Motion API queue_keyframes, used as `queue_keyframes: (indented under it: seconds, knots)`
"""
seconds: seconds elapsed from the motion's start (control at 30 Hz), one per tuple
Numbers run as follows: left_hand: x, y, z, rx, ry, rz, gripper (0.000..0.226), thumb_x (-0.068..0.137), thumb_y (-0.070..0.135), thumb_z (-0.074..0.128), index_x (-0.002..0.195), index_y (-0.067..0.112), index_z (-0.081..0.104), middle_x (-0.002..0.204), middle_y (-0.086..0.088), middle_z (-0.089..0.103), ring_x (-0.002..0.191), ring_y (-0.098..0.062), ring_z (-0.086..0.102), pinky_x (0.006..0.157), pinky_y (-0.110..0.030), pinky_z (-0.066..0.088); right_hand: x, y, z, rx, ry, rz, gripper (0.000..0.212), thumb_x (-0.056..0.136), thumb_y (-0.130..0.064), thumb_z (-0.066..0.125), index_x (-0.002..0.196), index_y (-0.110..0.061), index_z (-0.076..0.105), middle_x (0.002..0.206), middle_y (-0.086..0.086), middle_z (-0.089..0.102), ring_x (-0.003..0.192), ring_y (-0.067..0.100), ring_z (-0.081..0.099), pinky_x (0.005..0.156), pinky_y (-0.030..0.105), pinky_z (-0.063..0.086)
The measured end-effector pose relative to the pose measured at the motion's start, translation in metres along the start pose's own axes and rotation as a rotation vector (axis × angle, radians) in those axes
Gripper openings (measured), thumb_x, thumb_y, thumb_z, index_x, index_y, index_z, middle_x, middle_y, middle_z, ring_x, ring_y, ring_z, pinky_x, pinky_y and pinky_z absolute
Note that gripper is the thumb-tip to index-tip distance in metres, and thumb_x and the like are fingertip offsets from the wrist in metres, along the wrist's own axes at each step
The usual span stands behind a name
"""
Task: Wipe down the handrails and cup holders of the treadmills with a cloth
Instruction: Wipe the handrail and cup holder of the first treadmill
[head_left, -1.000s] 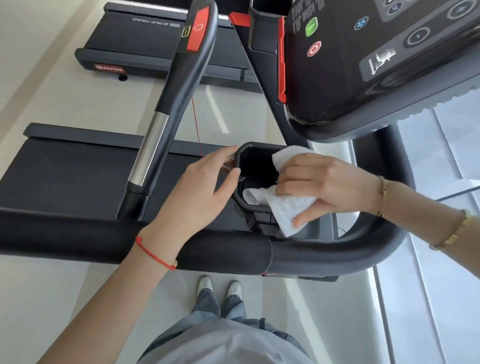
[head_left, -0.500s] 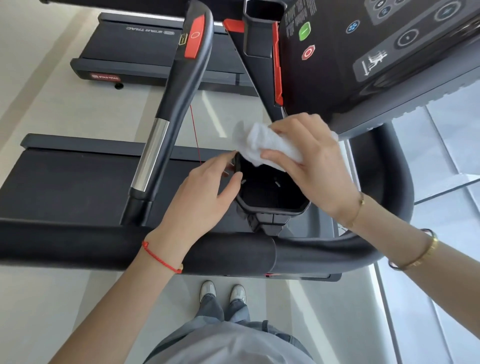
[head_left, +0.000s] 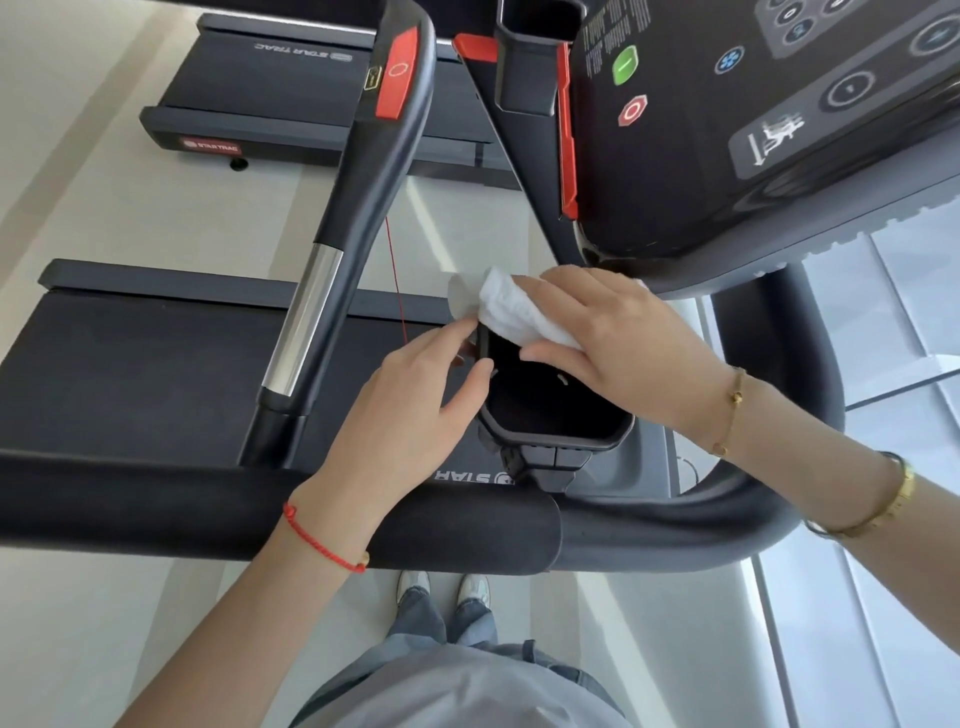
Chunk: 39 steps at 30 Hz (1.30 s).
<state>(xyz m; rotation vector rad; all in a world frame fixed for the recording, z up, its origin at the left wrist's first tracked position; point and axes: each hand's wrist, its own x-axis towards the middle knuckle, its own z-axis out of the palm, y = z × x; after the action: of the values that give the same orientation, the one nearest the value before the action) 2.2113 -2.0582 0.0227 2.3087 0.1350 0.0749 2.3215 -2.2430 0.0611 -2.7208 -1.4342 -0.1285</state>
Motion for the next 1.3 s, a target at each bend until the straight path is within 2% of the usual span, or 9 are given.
queue_keyframes:
  seconds: [0.2, 0.3, 0.53, 0.77, 0.87, 1.0, 1.13, 1.2, 1.3]
  knots:
    - [0.001, 0.001, -0.001, -0.017, -0.015, 0.009, 0.036, 0.098, 0.041, 0.044, 0.132, 0.032, 0.051, 0.114, 0.014, 0.062, 0.108, -0.008, 0.058, 0.092, -0.038, 0.051, 0.021, -0.008, 0.005, -0.029, -0.111, 0.026, 0.06, 0.099, -0.052, 0.022, 0.142, -0.014, 0.043, 0.121, 0.008, 0.057, 0.102, 0.03, 0.055, 0.088, 0.042, 0.044]
    - [0.0, 0.001, 0.0, -0.014, -0.017, 0.01, 0.036, 0.098, 0.042, 0.044, 0.133, 0.033, 0.05, 0.112, 0.014, 0.062, 0.107, -0.008, 0.058, 0.092, -0.038, 0.051, 0.028, -0.007, 0.008, 0.017, -0.122, 0.084, 0.051, 0.1, -0.049, 0.028, 0.141, -0.022, 0.044, 0.12, 0.005, 0.056, 0.098, 0.029, 0.055, 0.082, 0.042, 0.047]
    - [0.002, -0.001, 0.0, -0.026, -0.018, 0.013, 0.047, 0.097, 0.044, 0.045, 0.142, 0.03, 0.046, 0.124, 0.013, 0.06, 0.115, -0.005, 0.056, 0.099, -0.037, 0.05, -0.003, -0.005, 0.011, 0.037, -0.073, 0.178, 0.046, 0.101, -0.032, 0.041, 0.145, -0.018, 0.04, 0.124, 0.011, 0.051, 0.105, 0.031, 0.051, 0.09, 0.043, 0.046]
    - [0.004, -0.002, 0.001, -0.06, -0.007, 0.045, 0.033, 0.094, 0.045, 0.045, 0.124, 0.035, 0.054, 0.107, 0.02, 0.062, 0.102, -0.001, 0.058, 0.088, -0.035, 0.053, 0.017, -0.002, 0.007, 0.221, -0.095, 0.032, 0.051, 0.096, -0.041, 0.055, 0.143, -0.023, 0.045, 0.128, 0.002, 0.054, 0.104, 0.025, 0.054, 0.091, 0.039, 0.045]
    - [0.005, -0.005, 0.002, -0.064, 0.003, 0.049, 0.04, 0.092, 0.046, 0.045, 0.13, 0.035, 0.052, 0.11, 0.019, 0.063, 0.103, 0.002, 0.057, 0.091, -0.032, 0.053, 0.005, 0.005, 0.009, 0.263, -0.087, 0.043, 0.058, 0.093, -0.033, 0.06, 0.146, -0.021, 0.039, 0.129, 0.003, 0.052, 0.106, 0.025, 0.051, 0.098, 0.035, 0.041]
    - [0.006, -0.008, 0.003, -0.07, 0.005, 0.057, 0.047, 0.092, 0.048, 0.044, 0.137, 0.036, 0.049, 0.114, 0.019, 0.063, 0.104, 0.003, 0.058, 0.095, -0.029, 0.051, -0.018, 0.002, 0.007, 0.312, -0.069, 0.131, 0.064, 0.092, -0.029, 0.06, 0.149, -0.019, 0.031, 0.137, 0.005, 0.043, 0.12, 0.026, 0.044, 0.108, 0.031, 0.033]
    - [0.008, -0.008, 0.003, -0.066, 0.0, 0.058, 0.047, 0.091, 0.048, 0.043, 0.136, 0.036, 0.05, 0.113, 0.019, 0.064, 0.106, 0.004, 0.058, 0.095, -0.029, 0.051, -0.036, -0.012, 0.0, 0.381, -0.03, 0.314, 0.061, 0.097, -0.04, 0.048, 0.15, -0.019, 0.027, 0.143, 0.005, 0.037, 0.128, 0.027, 0.039, 0.11, 0.038, 0.033]
    - [0.008, -0.008, 0.003, -0.07, -0.001, 0.063, 0.045, 0.092, 0.046, 0.044, 0.135, 0.038, 0.05, 0.112, 0.02, 0.064, 0.105, 0.003, 0.058, 0.094, -0.027, 0.05, -0.046, -0.018, -0.003, 0.405, 0.013, 0.438, 0.056, 0.099, -0.044, 0.04, 0.148, -0.02, 0.03, 0.138, 0.007, 0.041, 0.123, 0.027, 0.042, 0.105, 0.034, 0.033]
    - [0.009, -0.008, 0.003, -0.066, 0.0, 0.066, 0.042, 0.092, 0.044, 0.046, 0.134, 0.04, 0.05, 0.11, 0.02, 0.064, 0.103, 0.003, 0.059, 0.092, -0.023, 0.049, -0.061, -0.023, -0.006, 0.404, 0.051, 0.634, 0.046, 0.098, -0.052, 0.034, 0.127, -0.019, 0.046, 0.108, 0.001, 0.049, 0.088, 0.019, 0.045, 0.072, 0.024, 0.027]
